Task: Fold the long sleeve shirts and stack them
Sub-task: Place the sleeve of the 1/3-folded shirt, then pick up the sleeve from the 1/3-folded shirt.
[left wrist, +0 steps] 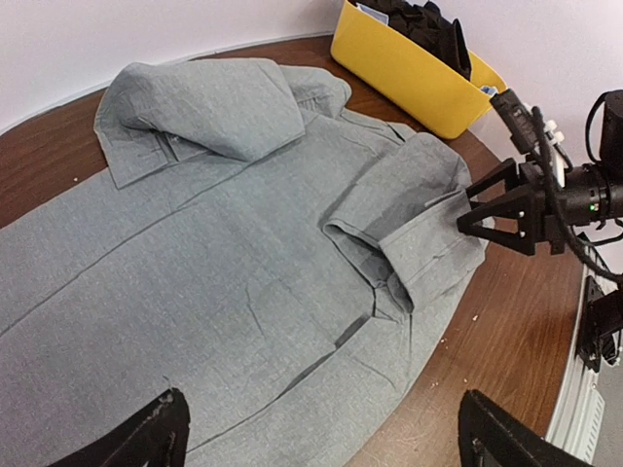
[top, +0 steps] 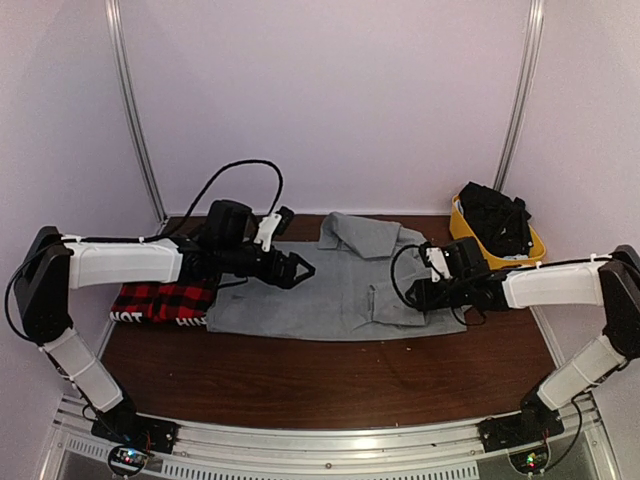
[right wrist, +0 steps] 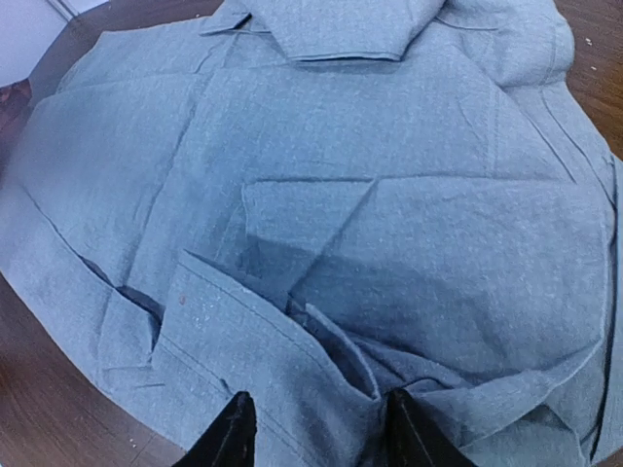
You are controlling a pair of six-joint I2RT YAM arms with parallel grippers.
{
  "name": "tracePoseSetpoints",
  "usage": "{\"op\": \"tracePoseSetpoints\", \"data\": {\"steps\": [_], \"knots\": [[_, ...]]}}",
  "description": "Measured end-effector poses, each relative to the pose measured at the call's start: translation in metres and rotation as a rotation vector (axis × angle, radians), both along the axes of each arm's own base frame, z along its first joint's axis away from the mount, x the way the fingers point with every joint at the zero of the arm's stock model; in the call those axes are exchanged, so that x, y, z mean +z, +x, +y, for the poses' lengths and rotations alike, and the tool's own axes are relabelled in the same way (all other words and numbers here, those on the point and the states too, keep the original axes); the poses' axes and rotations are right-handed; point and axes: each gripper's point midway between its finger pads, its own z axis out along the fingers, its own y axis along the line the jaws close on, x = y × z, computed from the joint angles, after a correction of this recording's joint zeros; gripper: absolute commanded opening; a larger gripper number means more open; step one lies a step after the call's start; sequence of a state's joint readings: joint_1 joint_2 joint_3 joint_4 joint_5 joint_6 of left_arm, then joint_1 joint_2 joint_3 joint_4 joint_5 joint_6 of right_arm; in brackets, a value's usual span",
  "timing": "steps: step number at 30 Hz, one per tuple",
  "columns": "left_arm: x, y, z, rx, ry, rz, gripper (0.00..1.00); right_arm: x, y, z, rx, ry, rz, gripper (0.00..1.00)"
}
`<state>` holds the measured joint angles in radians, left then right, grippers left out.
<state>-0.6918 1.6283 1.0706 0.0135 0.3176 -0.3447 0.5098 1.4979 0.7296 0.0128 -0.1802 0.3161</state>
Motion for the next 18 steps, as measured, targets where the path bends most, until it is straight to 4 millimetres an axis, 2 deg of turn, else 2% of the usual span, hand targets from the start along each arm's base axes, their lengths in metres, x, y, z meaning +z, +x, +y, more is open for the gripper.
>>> {"op": "tracePoseSetpoints", "data": {"steps": [2,4,6,9,11,18], "knots": [[-0.002,-0.001,0.001,0.001,0.000,0.002,0.98,0.008,-0.010,-0.008,-0.019,0.004,-0.005,0.56],[-0.005,-0.003,0.003,0.002,0.003,0.007,0.98,0.026,-0.014,-0.012,-0.037,0.025,-0.035,0.59],[-0.007,-0.005,0.004,0.003,0.004,0.012,0.97,0.051,-0.015,-0.015,-0.045,0.054,-0.093,0.60],[-0.009,-0.007,0.006,0.005,0.004,0.017,0.98,0.070,-0.014,-0.017,-0.058,0.071,-0.141,0.60],[-0.011,-0.007,0.006,0.006,0.007,0.022,0.97,0.070,-0.012,-0.018,-0.064,0.062,-0.141,0.61],[-0.017,-0.011,0.009,0.009,0.015,0.034,0.98,0.043,0.004,-0.013,-0.039,-0.036,-0.078,0.62]]}}
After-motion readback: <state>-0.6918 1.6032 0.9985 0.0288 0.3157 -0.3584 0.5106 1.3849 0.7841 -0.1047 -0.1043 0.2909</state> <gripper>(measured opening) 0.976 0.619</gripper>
